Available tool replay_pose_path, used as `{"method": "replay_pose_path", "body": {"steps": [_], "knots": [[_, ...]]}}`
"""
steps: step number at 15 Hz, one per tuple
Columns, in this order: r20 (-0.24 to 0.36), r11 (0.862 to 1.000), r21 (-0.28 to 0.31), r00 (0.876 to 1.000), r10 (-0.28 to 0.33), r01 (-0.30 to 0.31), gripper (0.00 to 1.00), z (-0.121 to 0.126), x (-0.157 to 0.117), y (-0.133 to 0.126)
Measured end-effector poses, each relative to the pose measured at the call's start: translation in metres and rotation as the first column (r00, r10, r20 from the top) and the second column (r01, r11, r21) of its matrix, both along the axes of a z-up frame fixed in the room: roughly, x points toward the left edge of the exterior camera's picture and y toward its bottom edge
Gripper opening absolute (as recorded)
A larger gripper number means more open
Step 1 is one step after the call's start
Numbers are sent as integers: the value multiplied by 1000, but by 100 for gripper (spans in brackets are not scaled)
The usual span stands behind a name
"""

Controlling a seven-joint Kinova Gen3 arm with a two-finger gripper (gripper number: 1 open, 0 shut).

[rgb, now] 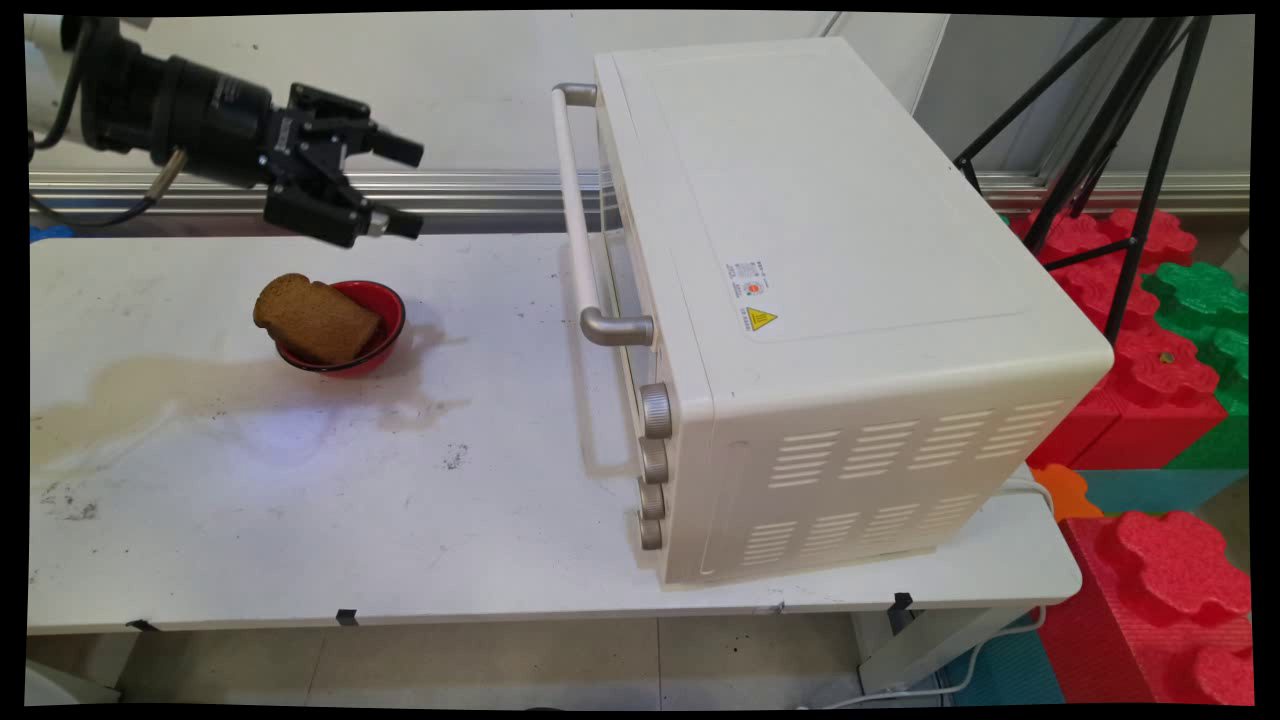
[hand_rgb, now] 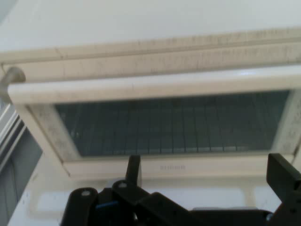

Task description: Open the oven

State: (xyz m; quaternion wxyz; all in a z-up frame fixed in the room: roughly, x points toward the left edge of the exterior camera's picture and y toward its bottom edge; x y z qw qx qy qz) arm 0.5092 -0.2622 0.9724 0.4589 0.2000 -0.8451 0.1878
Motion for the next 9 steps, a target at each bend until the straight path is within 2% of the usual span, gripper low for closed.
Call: {"method": "replay_pose_path", "body": {"steps": [5,9], "knots": [[-55,999,-35,998,-5,3,100,15,-15,-13],[-77,999,-51,997,-7,3,100,20,-27,-25]]}}
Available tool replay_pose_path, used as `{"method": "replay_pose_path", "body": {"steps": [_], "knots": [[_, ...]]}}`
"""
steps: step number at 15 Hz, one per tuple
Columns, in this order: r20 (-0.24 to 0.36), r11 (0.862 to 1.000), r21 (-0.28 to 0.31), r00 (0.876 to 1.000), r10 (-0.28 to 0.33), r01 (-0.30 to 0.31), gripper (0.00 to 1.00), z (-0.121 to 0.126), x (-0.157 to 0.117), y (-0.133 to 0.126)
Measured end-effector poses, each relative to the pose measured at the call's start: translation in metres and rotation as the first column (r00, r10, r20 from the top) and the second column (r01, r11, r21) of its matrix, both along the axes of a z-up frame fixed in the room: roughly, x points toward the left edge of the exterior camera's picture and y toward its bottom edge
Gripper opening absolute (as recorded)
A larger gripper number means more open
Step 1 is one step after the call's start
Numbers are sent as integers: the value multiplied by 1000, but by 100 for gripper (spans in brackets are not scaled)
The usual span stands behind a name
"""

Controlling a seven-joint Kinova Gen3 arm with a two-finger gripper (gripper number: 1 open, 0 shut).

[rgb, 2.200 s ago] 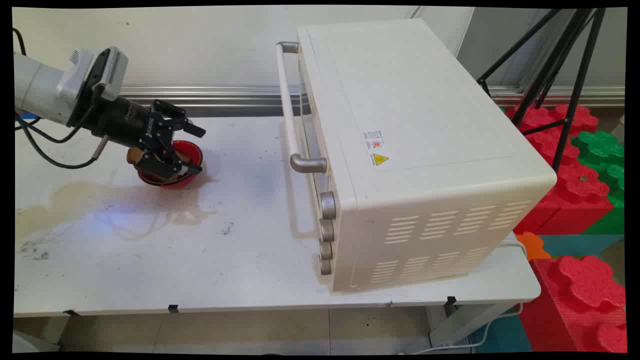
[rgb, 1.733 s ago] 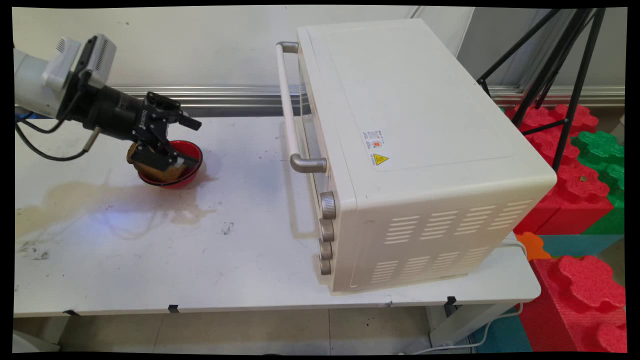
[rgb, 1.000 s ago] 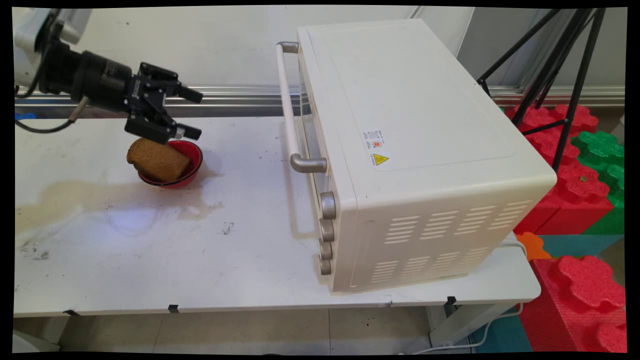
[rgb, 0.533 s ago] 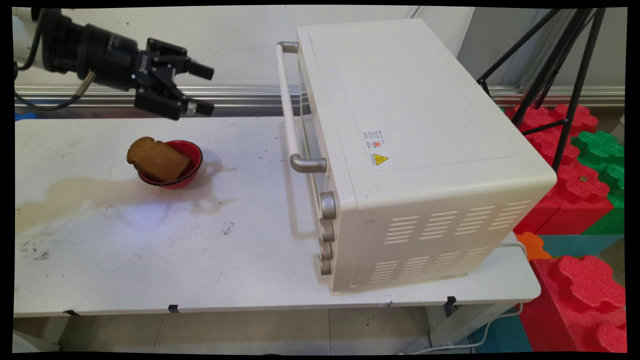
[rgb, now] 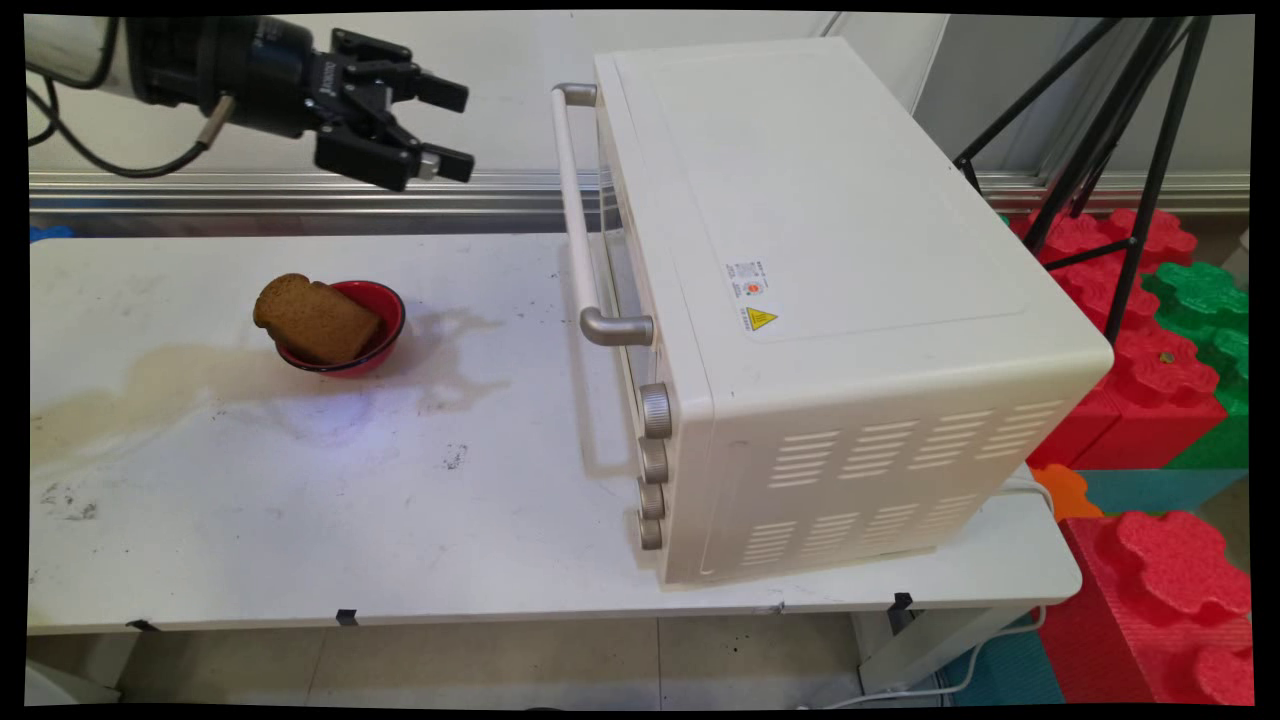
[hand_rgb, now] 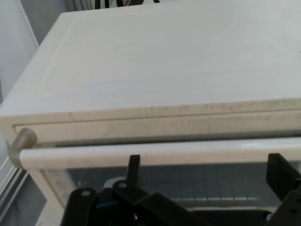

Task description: Open the oven

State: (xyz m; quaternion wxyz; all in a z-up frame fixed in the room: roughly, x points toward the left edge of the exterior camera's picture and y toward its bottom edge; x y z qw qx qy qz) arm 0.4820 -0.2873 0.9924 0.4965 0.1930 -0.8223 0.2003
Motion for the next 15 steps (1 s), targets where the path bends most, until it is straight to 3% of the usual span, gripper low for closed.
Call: {"method": "replay_pose_path", "body": {"steps": [15], "knots": [[5,1000,11,1000,-11,11,100,-23,-57,-42]]}}
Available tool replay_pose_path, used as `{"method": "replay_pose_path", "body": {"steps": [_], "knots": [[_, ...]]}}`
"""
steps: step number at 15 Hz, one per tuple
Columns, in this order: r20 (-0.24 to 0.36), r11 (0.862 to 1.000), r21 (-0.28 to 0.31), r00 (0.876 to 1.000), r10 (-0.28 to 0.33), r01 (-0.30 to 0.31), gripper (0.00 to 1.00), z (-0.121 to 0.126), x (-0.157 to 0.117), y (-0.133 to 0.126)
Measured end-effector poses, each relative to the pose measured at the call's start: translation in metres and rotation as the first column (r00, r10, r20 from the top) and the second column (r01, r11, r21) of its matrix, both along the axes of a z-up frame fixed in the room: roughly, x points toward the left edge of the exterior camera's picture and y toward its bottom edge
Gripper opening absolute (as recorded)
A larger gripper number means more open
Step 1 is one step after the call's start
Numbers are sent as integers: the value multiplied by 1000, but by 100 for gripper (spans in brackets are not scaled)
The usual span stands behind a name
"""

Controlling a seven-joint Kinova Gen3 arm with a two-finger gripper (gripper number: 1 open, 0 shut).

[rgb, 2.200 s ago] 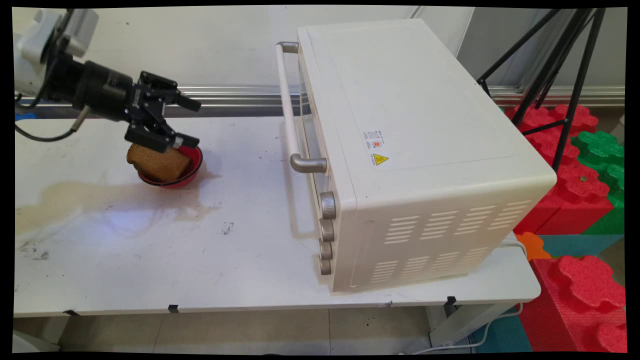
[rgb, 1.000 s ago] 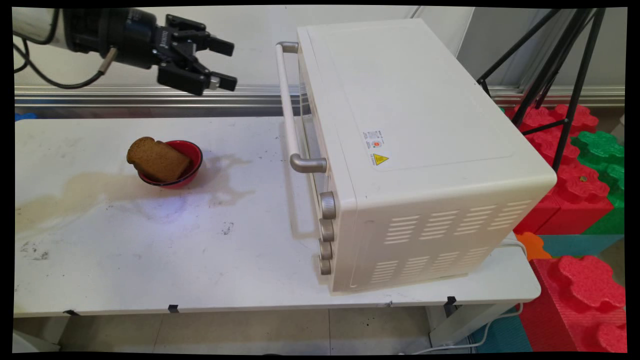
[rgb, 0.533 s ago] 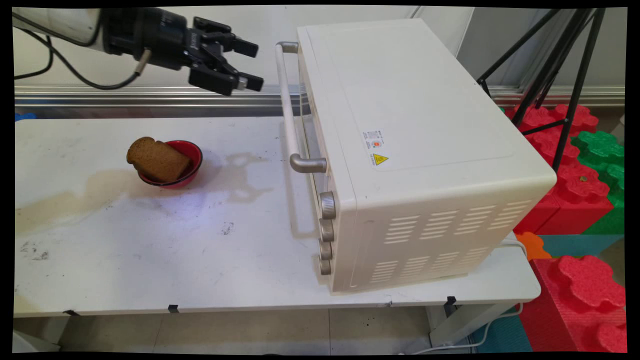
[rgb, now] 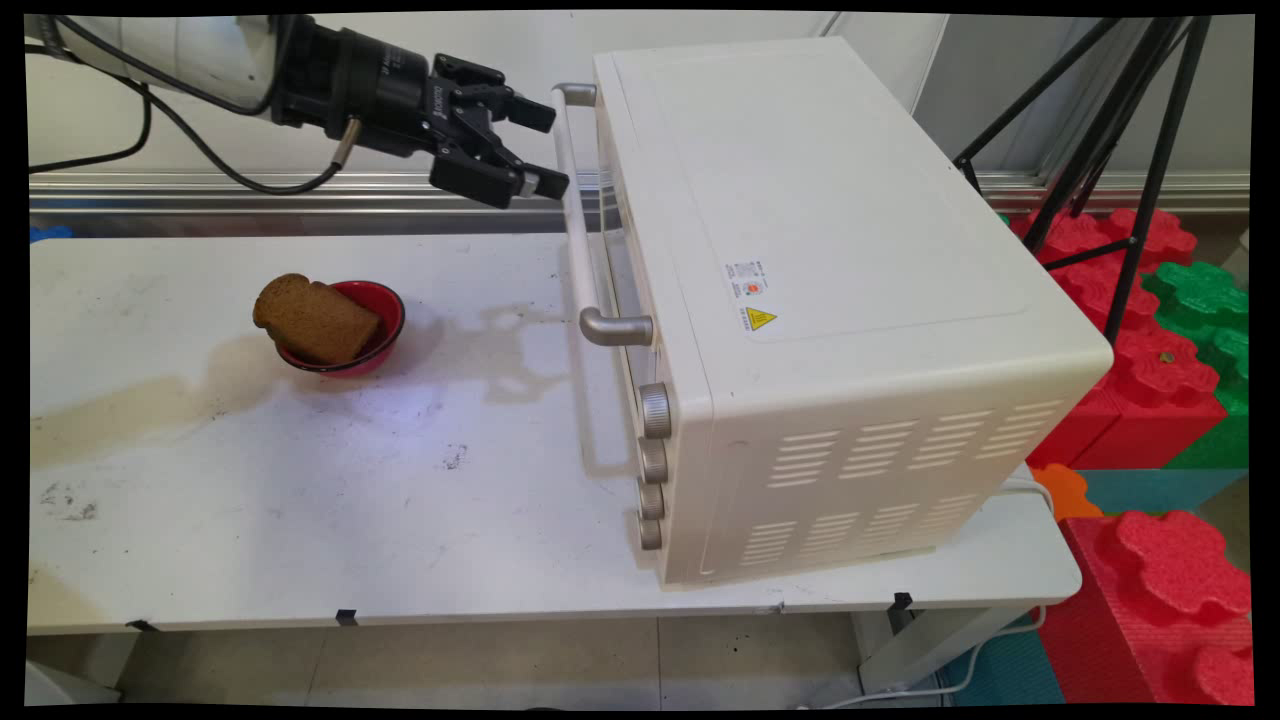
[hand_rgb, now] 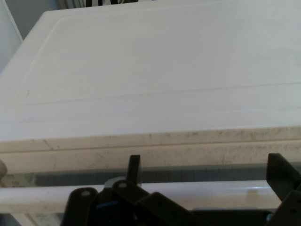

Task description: Open the oven

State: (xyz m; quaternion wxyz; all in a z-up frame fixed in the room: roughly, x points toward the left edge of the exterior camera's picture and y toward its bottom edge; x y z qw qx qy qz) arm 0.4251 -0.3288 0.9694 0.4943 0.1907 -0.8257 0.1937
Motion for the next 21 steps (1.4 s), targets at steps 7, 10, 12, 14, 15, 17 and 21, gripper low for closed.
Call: {"method": "replay_pose_path", "body": {"steps": [7,10,12,14,15,17,21], "knots": [[10,1000,1,1000,0,0,0,-9,-11,-9],[17,1000,1,1000,4,-4,0,-12,-15,-12],[22,1000,0,1000,6,-6,0,-14,-18,-14],[28,1000,2,1000,6,-6,0,-17,-22,-16],[31,1000,3,999,7,-7,0,-19,-24,-17],[38,1000,6,999,9,-9,0,-21,-27,-19],[61,1000,11,998,10,-11,0,-26,-30,-21]]}}
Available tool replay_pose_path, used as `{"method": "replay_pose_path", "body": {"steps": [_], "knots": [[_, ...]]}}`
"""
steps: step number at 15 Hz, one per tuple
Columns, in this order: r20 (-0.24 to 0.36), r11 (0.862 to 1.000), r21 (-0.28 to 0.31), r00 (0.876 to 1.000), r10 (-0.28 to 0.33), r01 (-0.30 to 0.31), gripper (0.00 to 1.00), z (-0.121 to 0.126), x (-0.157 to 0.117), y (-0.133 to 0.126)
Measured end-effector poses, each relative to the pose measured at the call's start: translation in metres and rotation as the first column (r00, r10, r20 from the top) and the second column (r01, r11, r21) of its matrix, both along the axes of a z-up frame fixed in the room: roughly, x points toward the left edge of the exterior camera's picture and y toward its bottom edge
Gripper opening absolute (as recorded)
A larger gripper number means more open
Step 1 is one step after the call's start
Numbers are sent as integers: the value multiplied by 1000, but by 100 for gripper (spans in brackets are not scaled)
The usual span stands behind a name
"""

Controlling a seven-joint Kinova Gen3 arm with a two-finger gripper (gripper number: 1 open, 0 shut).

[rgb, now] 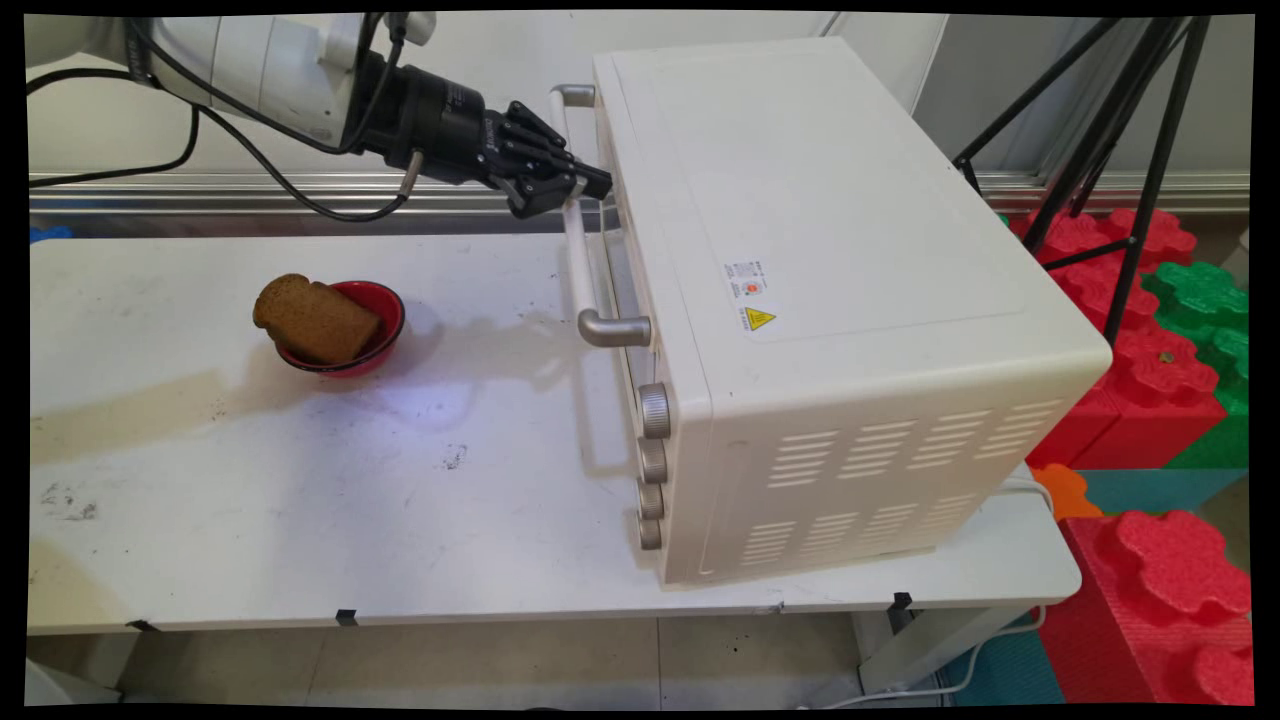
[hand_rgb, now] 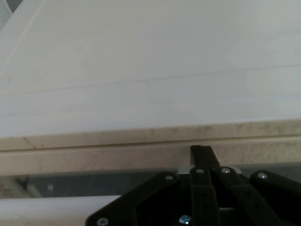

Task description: Open the oven

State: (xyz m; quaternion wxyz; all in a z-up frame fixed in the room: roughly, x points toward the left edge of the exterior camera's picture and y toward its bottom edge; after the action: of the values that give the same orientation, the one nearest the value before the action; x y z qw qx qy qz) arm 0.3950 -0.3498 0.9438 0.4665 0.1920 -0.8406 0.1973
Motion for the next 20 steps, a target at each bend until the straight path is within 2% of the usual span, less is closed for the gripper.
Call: {"method": "replay_pose_path", "body": {"steps": [8,15,16,20], "knots": [[55,1000,5,998,-10,10,0,-4,2,4],[117,1000,20,993,-17,15,0,-10,18,14],[127,1000,23,992,-14,12,0,-12,22,32],[161,999,36,987,-21,16,0,-17,32,35]]}}
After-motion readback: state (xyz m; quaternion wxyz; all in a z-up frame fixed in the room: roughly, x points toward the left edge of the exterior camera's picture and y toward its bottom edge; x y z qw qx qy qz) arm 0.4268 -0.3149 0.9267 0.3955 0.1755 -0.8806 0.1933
